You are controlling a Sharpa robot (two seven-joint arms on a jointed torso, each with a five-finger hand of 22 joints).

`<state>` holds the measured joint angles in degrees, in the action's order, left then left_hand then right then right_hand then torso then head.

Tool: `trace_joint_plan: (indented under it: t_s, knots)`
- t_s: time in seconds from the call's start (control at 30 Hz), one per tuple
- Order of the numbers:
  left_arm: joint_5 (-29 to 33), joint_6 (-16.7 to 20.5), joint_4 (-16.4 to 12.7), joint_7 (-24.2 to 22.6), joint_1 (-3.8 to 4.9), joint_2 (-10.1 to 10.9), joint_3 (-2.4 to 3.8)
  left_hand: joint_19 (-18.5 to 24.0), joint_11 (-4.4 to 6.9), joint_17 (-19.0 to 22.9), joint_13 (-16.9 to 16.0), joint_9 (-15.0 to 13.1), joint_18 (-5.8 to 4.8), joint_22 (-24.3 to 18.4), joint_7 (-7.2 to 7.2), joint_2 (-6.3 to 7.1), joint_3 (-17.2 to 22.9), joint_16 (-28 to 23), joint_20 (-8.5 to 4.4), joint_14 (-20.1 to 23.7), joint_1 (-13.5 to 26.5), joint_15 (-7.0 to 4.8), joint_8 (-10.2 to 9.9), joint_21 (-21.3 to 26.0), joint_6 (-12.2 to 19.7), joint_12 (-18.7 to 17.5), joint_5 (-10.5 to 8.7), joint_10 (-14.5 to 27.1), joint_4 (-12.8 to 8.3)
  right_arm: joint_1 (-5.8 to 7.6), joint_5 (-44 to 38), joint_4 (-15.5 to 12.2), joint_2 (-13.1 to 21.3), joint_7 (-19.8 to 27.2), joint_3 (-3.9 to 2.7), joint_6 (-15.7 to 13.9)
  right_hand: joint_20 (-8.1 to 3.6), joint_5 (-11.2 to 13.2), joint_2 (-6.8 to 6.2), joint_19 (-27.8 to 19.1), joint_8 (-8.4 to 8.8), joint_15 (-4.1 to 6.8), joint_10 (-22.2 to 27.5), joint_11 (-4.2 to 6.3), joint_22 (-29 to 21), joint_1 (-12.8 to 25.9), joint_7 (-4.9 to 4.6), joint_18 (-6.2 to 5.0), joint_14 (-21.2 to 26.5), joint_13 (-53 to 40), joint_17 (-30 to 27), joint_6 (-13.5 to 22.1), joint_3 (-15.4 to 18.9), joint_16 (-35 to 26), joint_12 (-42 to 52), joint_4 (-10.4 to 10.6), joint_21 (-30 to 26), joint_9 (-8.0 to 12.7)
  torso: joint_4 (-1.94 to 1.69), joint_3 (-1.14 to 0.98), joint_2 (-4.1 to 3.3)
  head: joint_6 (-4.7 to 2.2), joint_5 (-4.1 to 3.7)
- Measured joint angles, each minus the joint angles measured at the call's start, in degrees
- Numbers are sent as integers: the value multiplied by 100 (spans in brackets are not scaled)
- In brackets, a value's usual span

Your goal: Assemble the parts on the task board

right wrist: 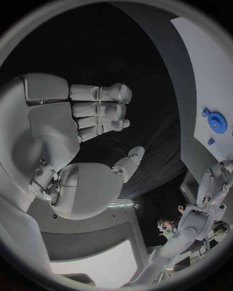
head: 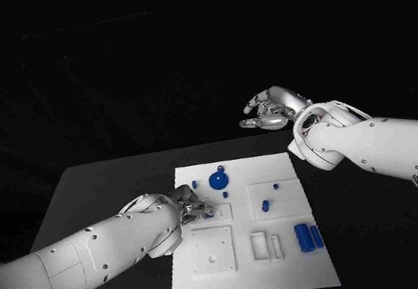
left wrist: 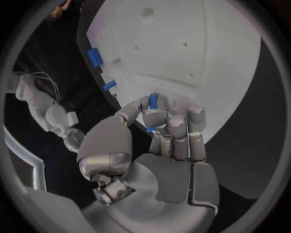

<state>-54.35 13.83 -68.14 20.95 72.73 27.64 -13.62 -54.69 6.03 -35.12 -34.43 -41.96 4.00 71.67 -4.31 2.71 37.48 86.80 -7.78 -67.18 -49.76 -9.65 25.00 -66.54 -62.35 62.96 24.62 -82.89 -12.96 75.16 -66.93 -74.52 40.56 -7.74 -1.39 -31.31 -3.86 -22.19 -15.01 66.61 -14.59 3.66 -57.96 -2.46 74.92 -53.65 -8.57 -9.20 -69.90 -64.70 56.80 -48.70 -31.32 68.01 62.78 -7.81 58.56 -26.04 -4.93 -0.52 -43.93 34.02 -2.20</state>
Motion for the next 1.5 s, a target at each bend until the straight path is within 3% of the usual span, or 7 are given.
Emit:
trace_joint_plan:
  t_s: [0.57, 0.8, 1.0, 1.1, 1.5]
  knots:
    - [2, -119, 35, 4, 10, -14, 7, 0, 0, 7, 0, -5, 0, 4, 0, 0, -8, 0, 0, -2, 0, 2, 2, 0, 0, 23, 6, 0, -8, 0, 0, 13, -11, -2, 0, 6, 9, -22, 0, -9, 0, -1, 21, 21, -1, 0, 3, -1, 1, 5, 0, 4, 0, 0, 0, 0, 0, 1, -2, 2, -1, 9, -1]
    - [3, -335, 145, 38, 41, -94, 17, 1, 0, 26, 19, -373, 0, 4, 0, -36, -13, 0, 0, -11, 36, 11, 26, 0, 0, 50, 38, 0, -13, 0, 0, 25, -25, -4, 0, 10, 9, -22, 0, -9, 0, -1, 21, 21, -1, 0, 6, -1, 1, 10, 0, 4, 1, 0, 0, 1, 0, 1, 0, -6, -1, 14, 2]
    - [-3, -463, 194, 55, 50, -137, 19, 1, 0, 49, 46, -487, 0, 10, 0, -100, -16, 0, 0, -12, 100, 12, 36, 3, 0, 71, -73, 0, -16, 0, 0, 31, -43, -4, 0, 16, 9, -22, 0, -9, 0, 12, 21, 21, -2, 0, 10, 0, 14, 10, 0, 1, 16, 0, 0, 16, 0, 2, -1, -8, -1, 25, 3]
    - [-4, -499, 196, 59, 49, -147, 17, 1, 0, 64, 68, -458, -1, 10, 0, -144, 18, 0, 0, -13, 144, 13, 80, 22, 0, 71, -267, 0, 17, -1, 0, 37, -49, -4, 0, 19, 9, -22, 0, -9, 0, 20, 21, 21, -2, 0, 13, -1, 22, 16, 0, -2, 16, 0, 0, 16, 0, 2, 1, -7, -1, 28, 3]
    - [-7, -566, 225, 75, 43, -200, 13, 1, 0, 76, 95, -450, 0, 23, 5, -223, 58, -1, 0, -33, 224, 33, 130, 22, -19, 96, -351, 0, 57, -10, 1, 82, -92, -5, 0, 31, 10, -22, 0, -9, 0, 20, 20, 21, 3, 0, 21, -1, 22, 16, 0, -7, 16, 0, 22, 16, 0, 2, 3, -4, -1, 21, 3]
